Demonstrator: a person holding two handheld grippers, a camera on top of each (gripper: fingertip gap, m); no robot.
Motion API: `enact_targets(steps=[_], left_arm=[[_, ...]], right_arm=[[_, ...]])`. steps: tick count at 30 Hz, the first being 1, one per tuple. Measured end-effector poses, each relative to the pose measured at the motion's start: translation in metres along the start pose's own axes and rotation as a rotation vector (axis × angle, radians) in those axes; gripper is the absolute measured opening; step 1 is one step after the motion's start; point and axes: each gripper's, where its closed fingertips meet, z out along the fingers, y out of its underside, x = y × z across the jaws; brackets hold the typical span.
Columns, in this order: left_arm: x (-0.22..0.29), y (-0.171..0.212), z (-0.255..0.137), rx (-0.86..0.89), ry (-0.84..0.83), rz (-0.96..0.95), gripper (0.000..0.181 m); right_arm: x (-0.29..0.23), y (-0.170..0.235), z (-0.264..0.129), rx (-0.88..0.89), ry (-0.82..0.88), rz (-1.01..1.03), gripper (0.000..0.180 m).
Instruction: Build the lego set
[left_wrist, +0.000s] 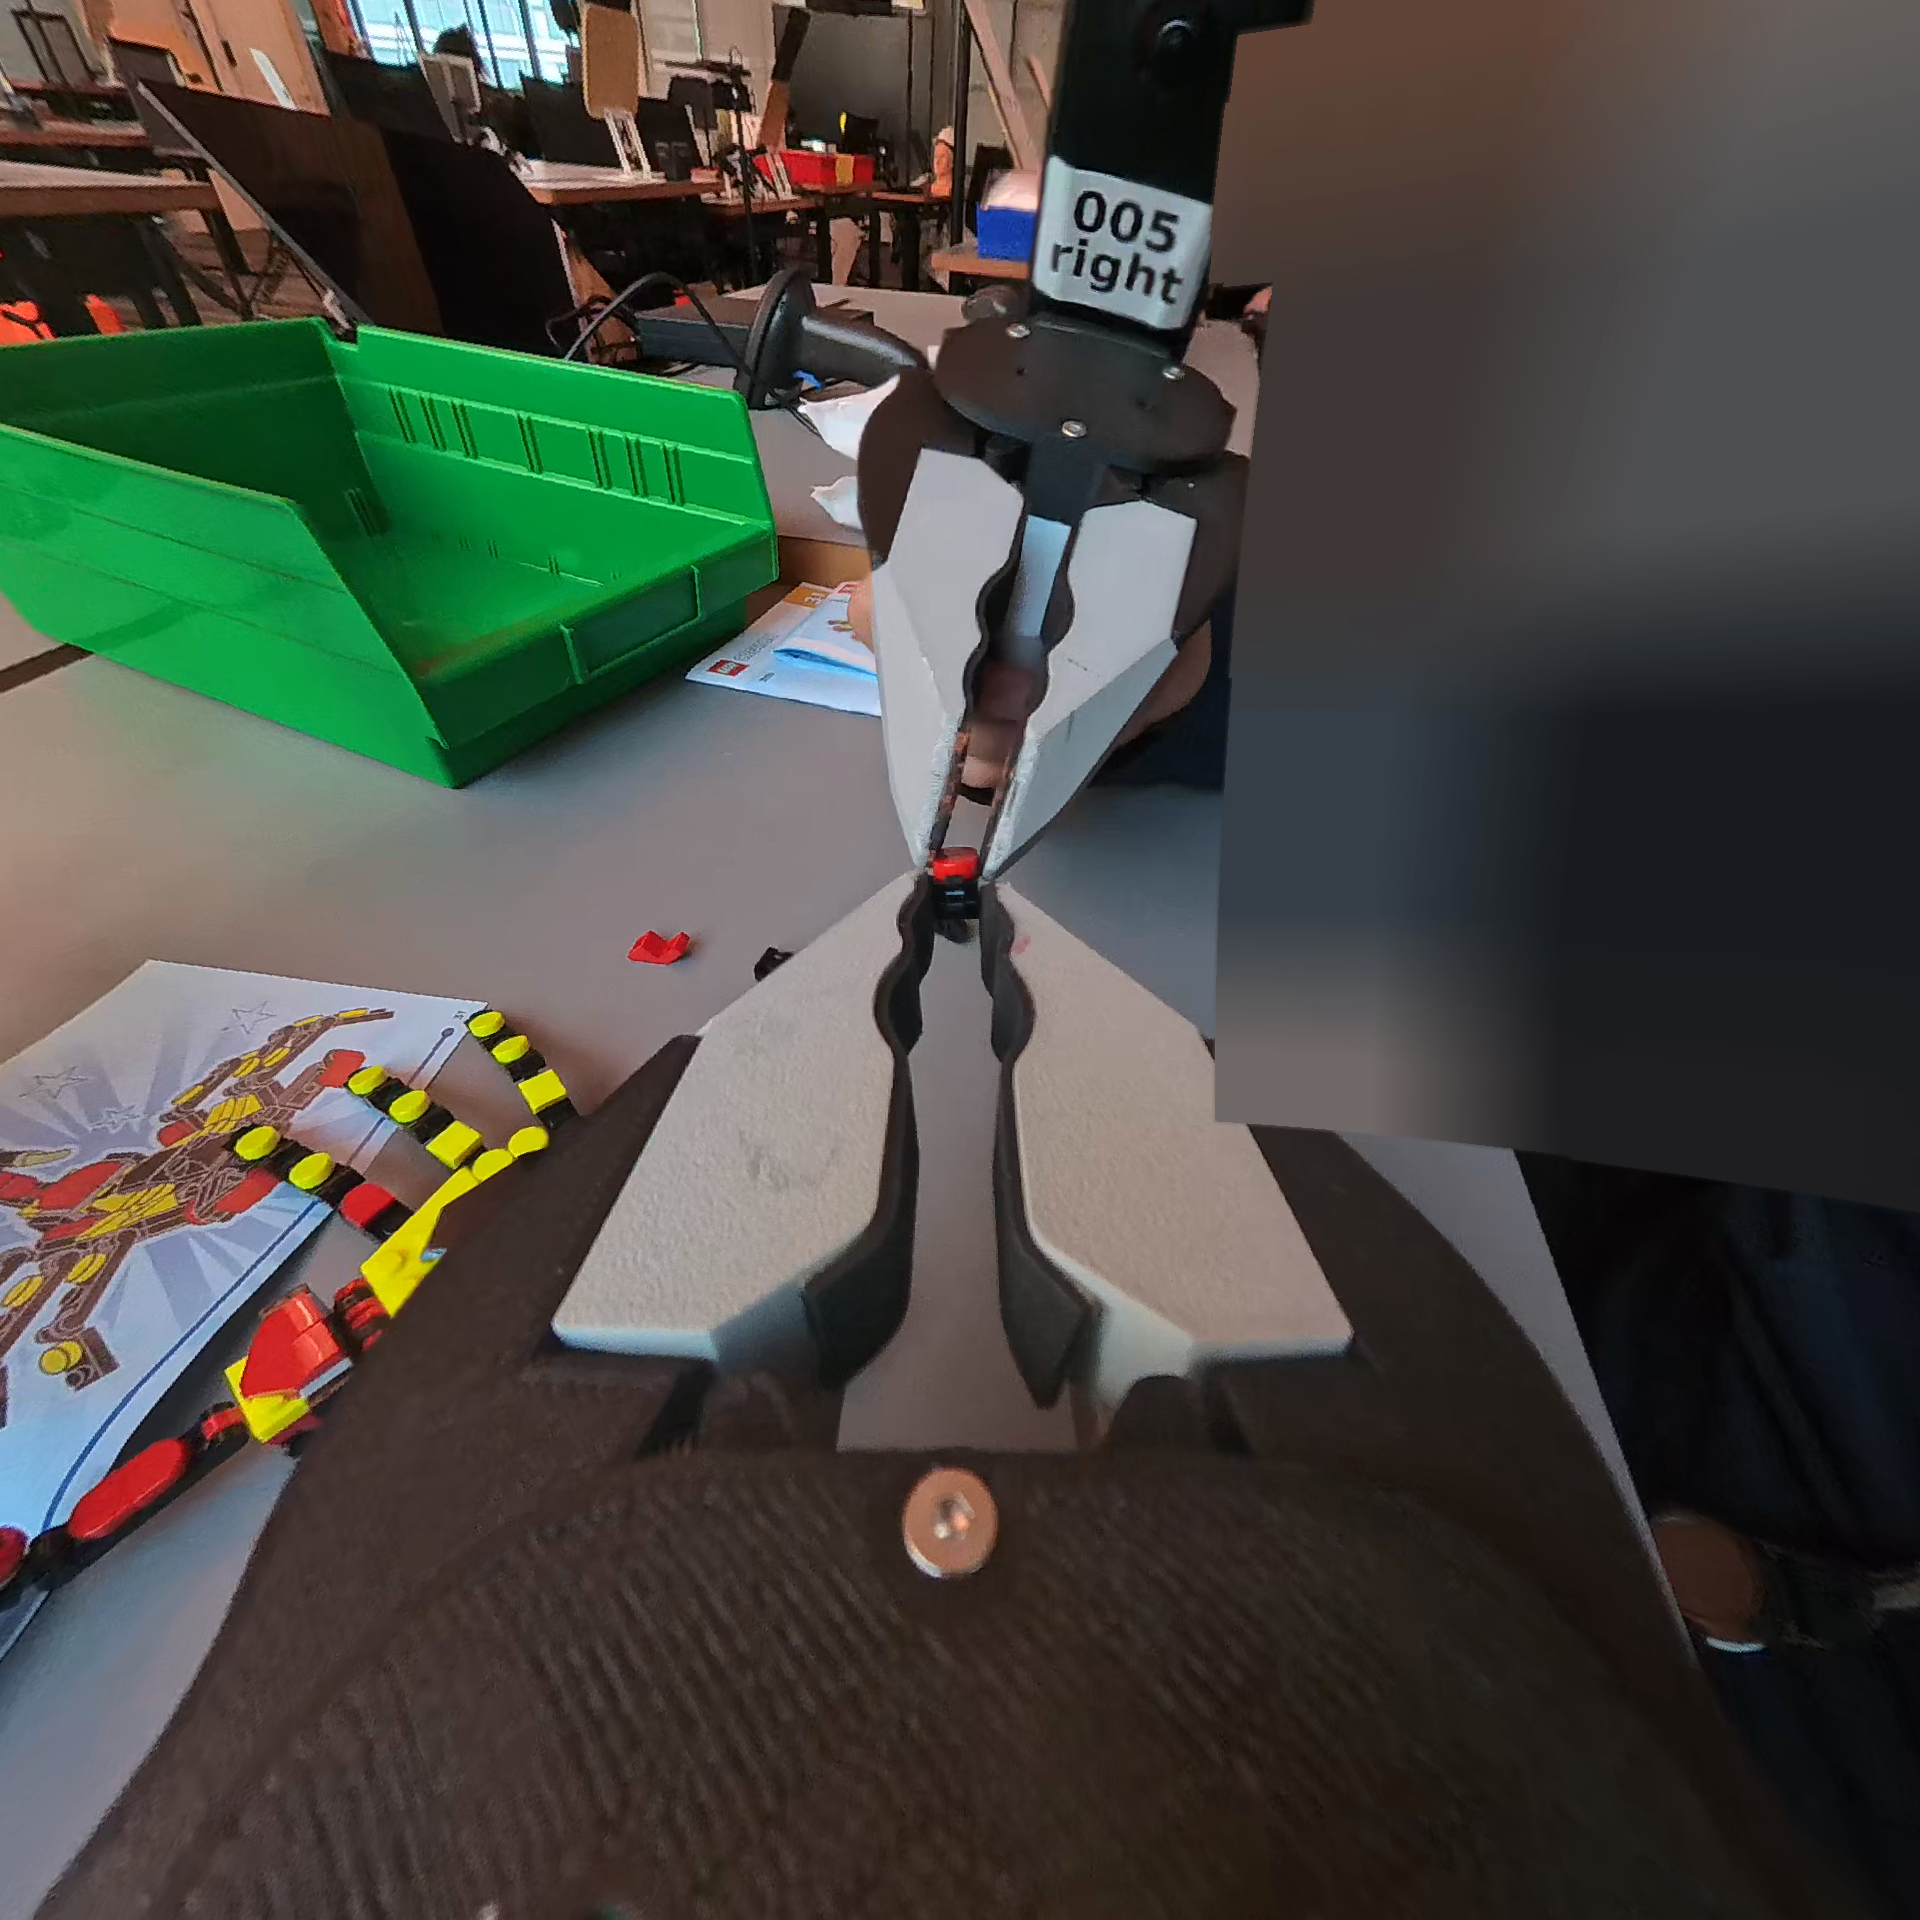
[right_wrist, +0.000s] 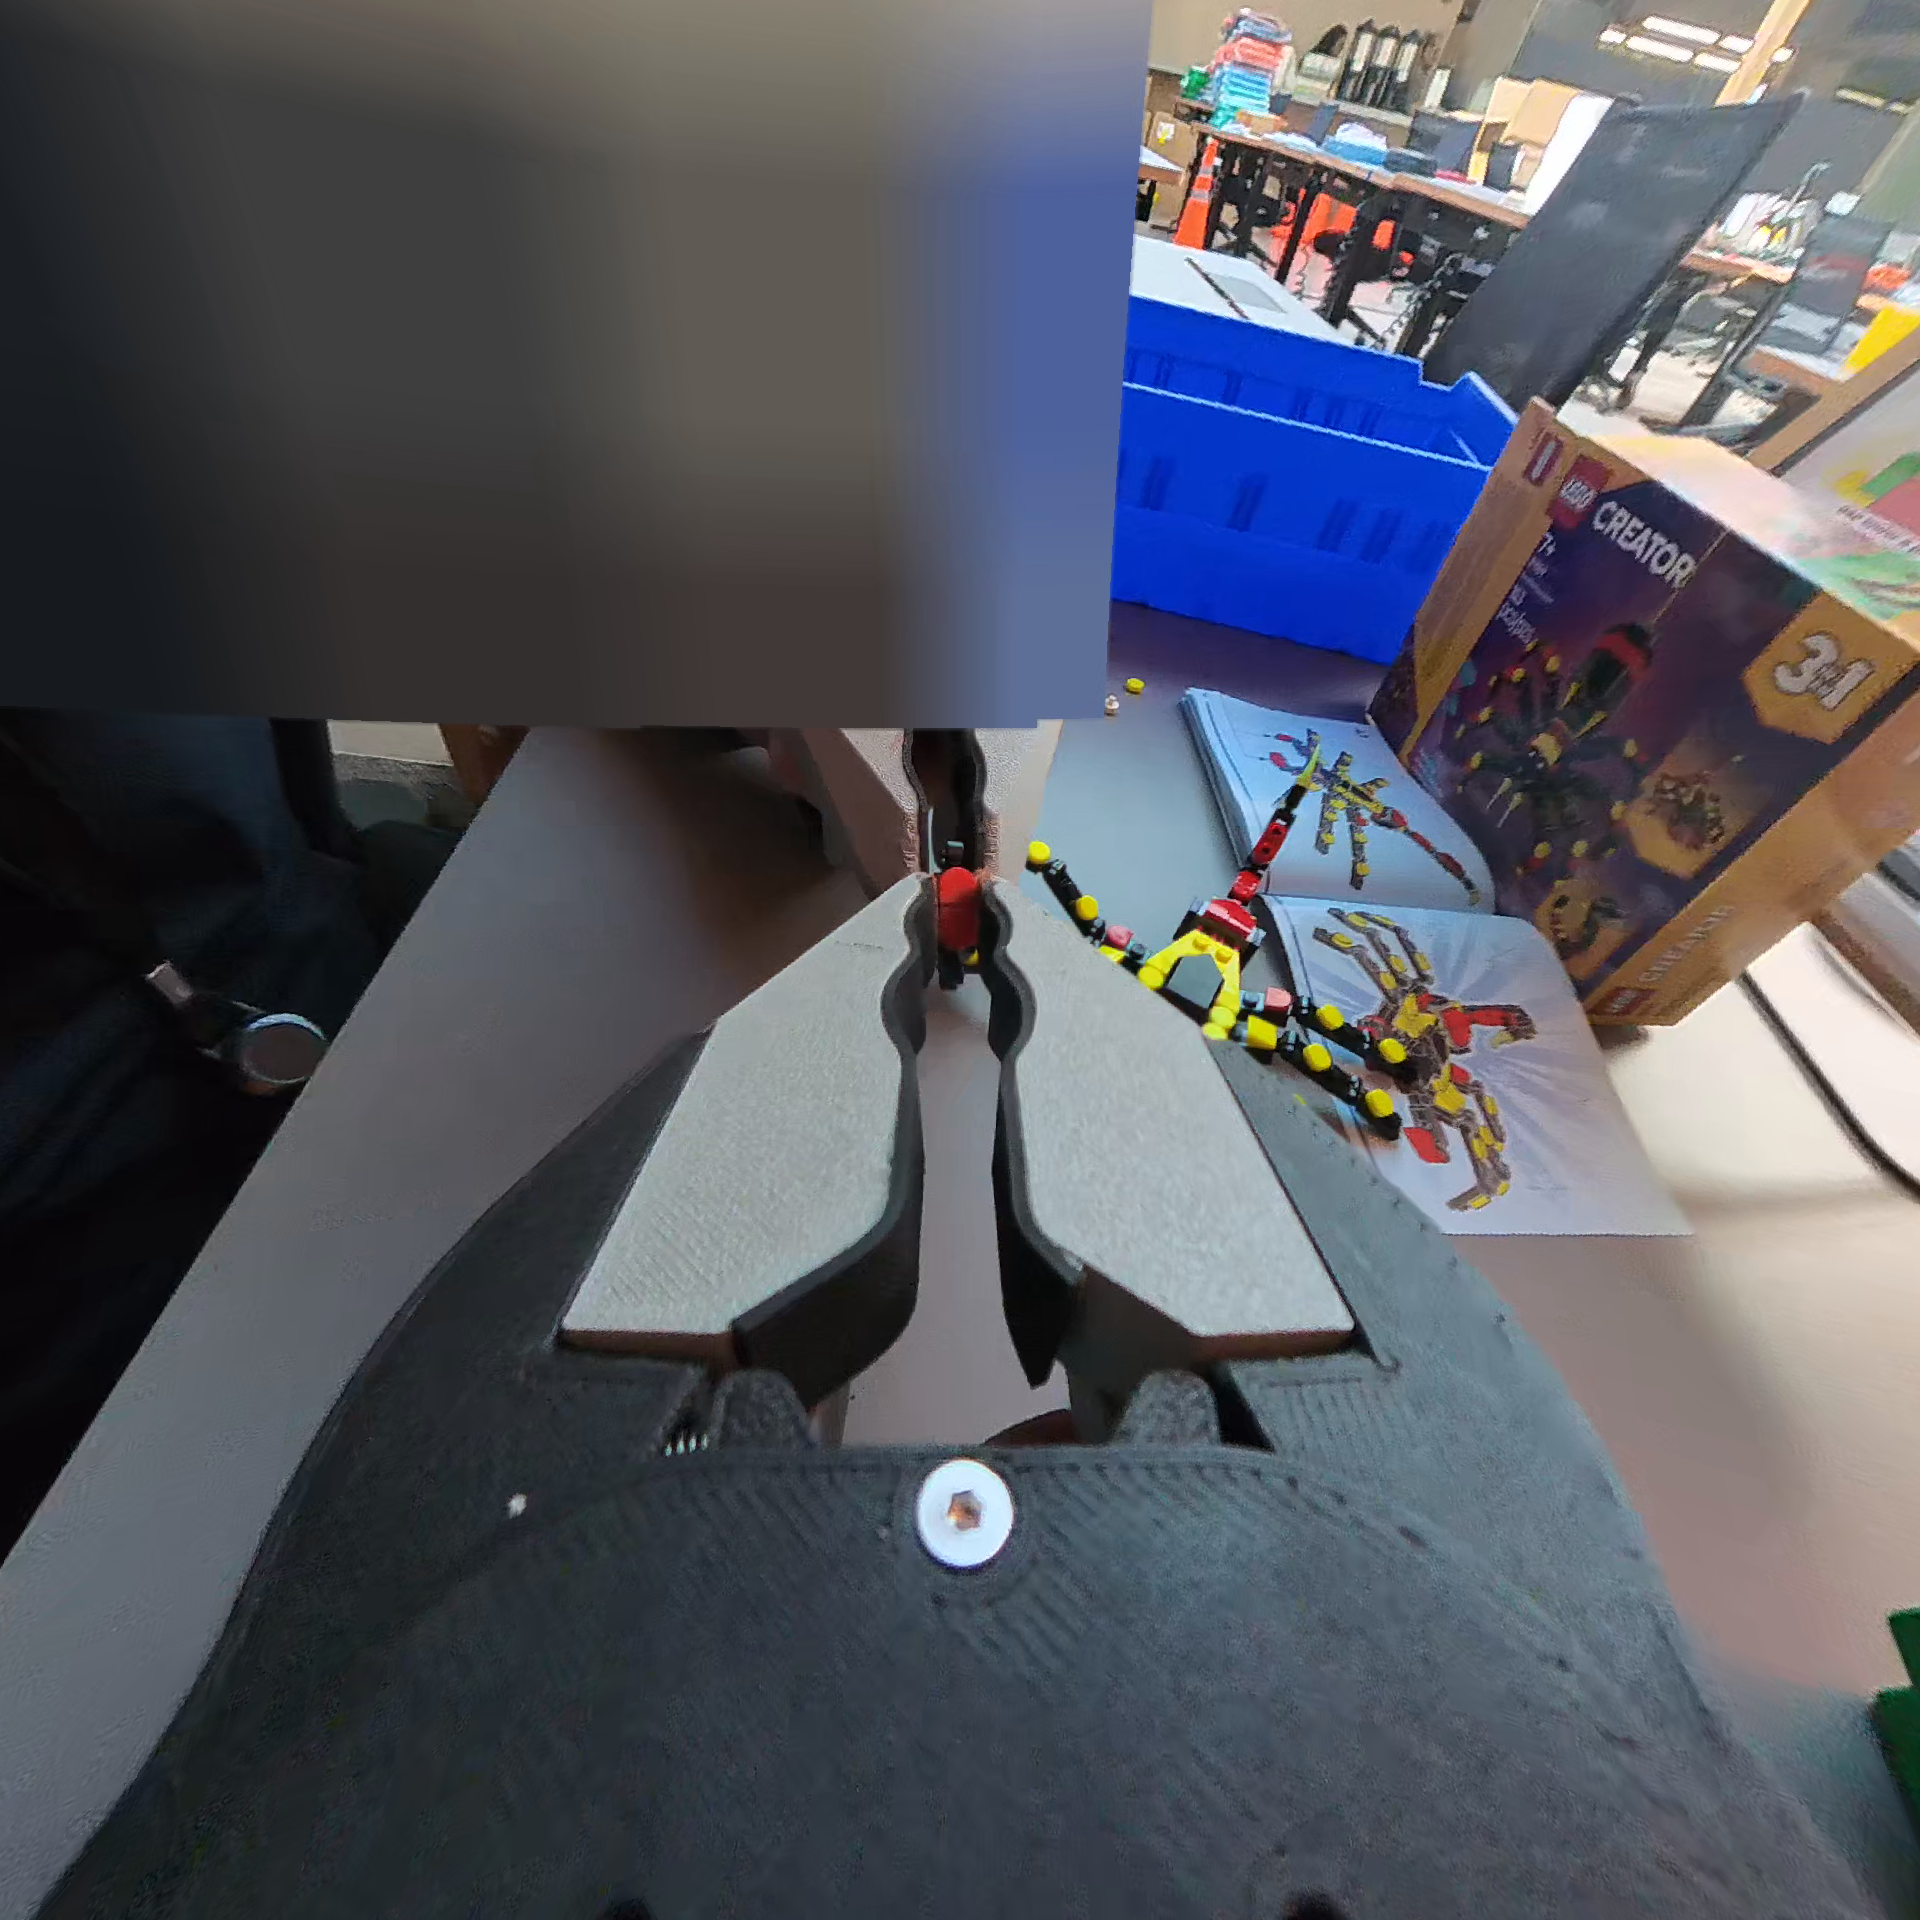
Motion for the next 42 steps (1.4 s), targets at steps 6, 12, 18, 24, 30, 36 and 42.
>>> enact_targets(steps=[6,12,18,24,30,36,42], left_arm=[[-0.009,-0.004,-0.004,0.017,-0.033,-0.015,0.005],[-0.005,0.0,-0.004,0.004,0.006,-0.049,0.005],[-0.006,-0.004,-0.006,0.038,0.013,-0.075,0.005],[-0.006,-0.004,-0.006,0.04,0.034,-0.101,0.005],[-0.004,-0.005,-0.006,0.042,0.043,-0.109,0.005],[-0.002,-0.005,-0.006,0.043,0.064,-0.123,0.005],[-0.002,-0.004,-0.005,0.037,0.055,-0.11,0.01]], right_arm=[[0.012,-0.003,-0.002,-0.003,0.094,-0.007,0.0],[0.031,-0.036,-0.042,0.251,0.076,0.168,0.0],[0.008,-0.001,-0.007,0.033,-0.055,0.185,0.007],[0.007,0.002,-0.002,0.033,-0.054,0.179,0.003],[0.006,0.003,0.0,0.029,-0.051,0.156,0.004],[0.004,0.004,-0.001,0.013,-0.046,0.113,0.005],[0.005,0.006,0.0,-0.016,-0.029,0.097,0.004]])
